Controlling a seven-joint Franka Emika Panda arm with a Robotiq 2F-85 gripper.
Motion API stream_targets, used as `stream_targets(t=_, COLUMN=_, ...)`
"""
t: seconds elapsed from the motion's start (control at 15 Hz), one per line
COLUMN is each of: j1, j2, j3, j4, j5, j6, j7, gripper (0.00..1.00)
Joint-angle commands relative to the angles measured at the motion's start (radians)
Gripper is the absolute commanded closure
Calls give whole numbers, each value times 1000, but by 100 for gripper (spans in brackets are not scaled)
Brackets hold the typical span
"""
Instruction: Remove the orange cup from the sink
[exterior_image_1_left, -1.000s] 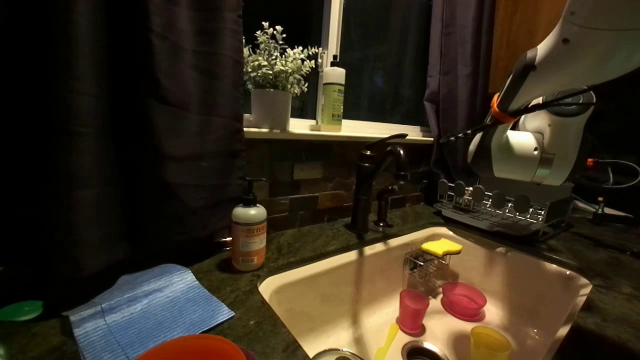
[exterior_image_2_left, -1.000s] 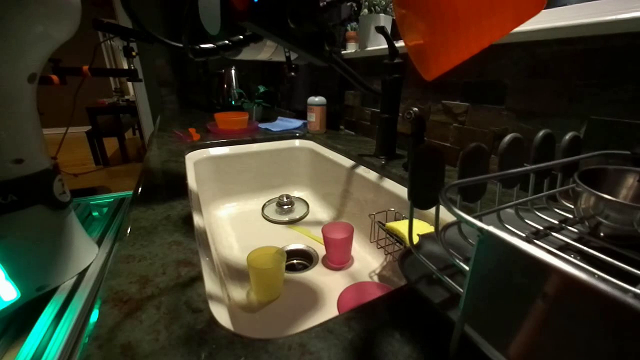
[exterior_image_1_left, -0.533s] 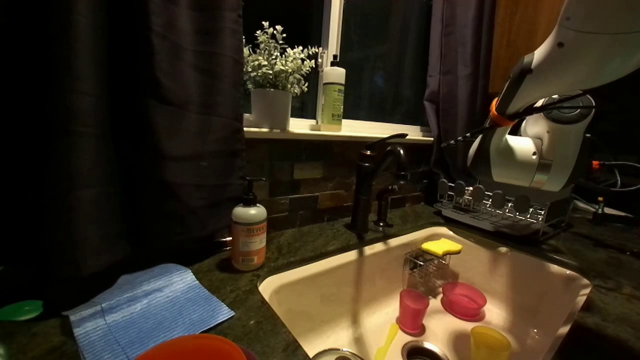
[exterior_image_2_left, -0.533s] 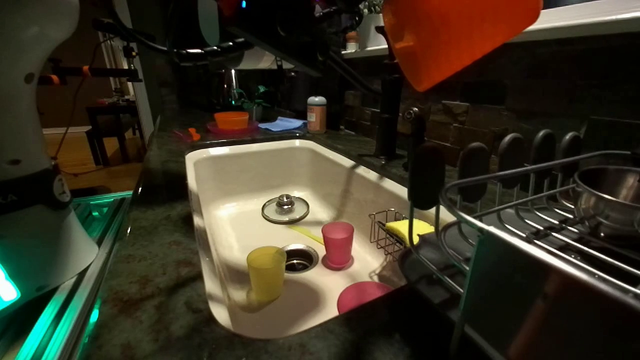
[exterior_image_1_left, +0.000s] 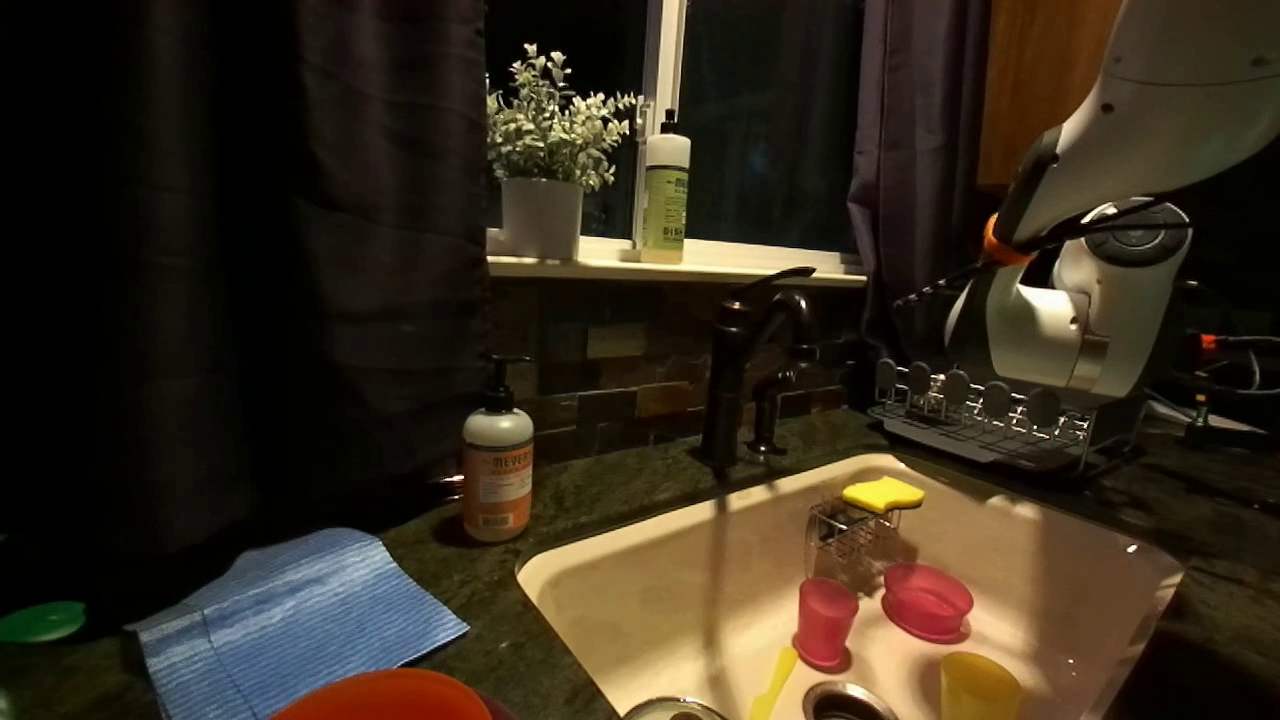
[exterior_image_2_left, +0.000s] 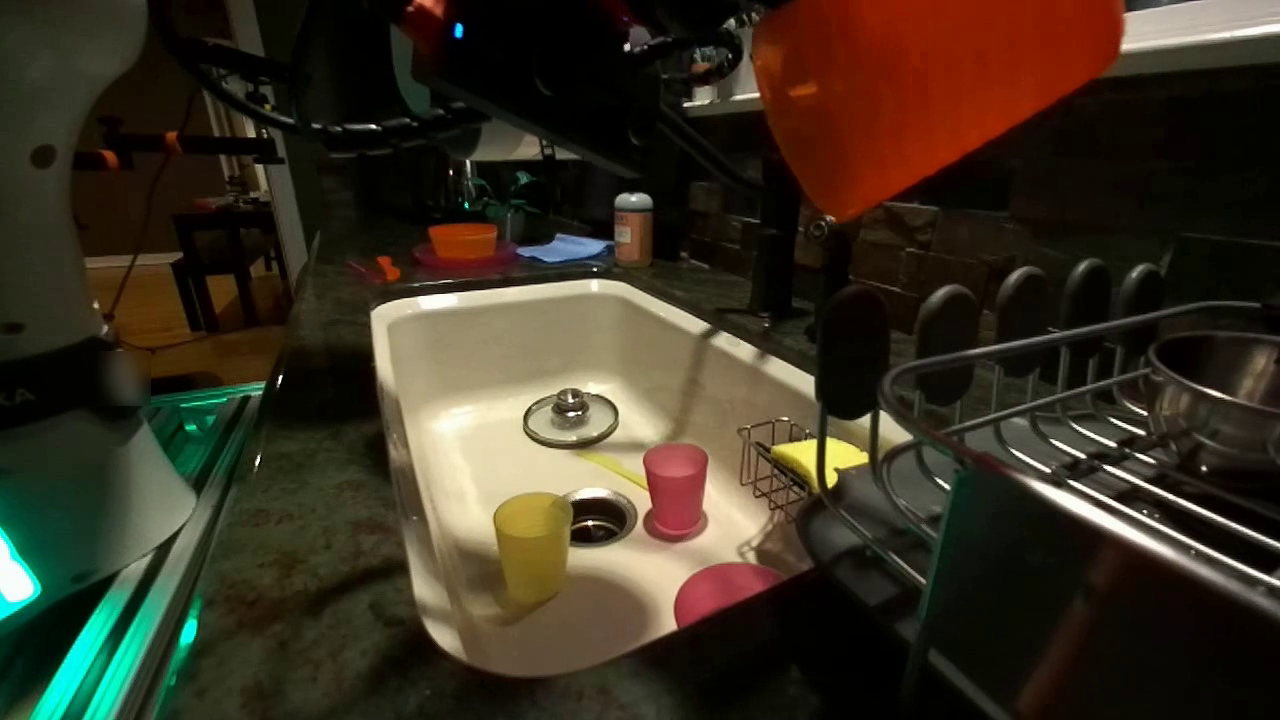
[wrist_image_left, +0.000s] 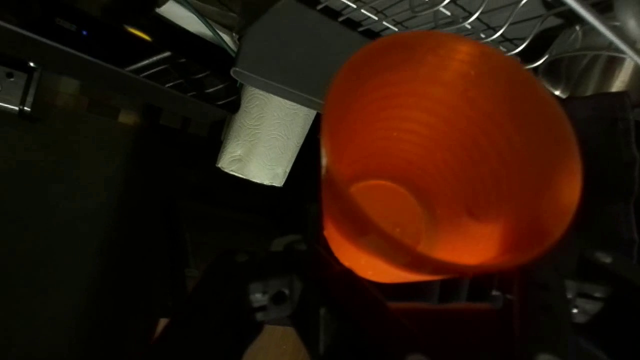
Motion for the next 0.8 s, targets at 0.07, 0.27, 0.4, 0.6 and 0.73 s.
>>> stream_targets(t=0.07, j1=-77, j2=-83, j3=68, j4=1, j5=-40, j6=50, j7=38, gripper=56)
stream_targets(t=0.27, j1=-105, j2=-90, j3=89, j4=-5, j5=-71, j6=65, j7=68, gripper=56)
stream_targets(t=0.4, j1=-130, j2=-95, j3=102, j4=-4, j5=-94, j6=79, j7=71, gripper=56)
stream_targets(t=0.6, j1=-163, j2=-97, j3=107, j4=-4, j5=-115, j6=89, j7=57, gripper=56)
stream_targets(t=0.73, j1=-188, j2=-97, j3=113, j4=-4, j5=-131, j6=92, j7=59, gripper=56)
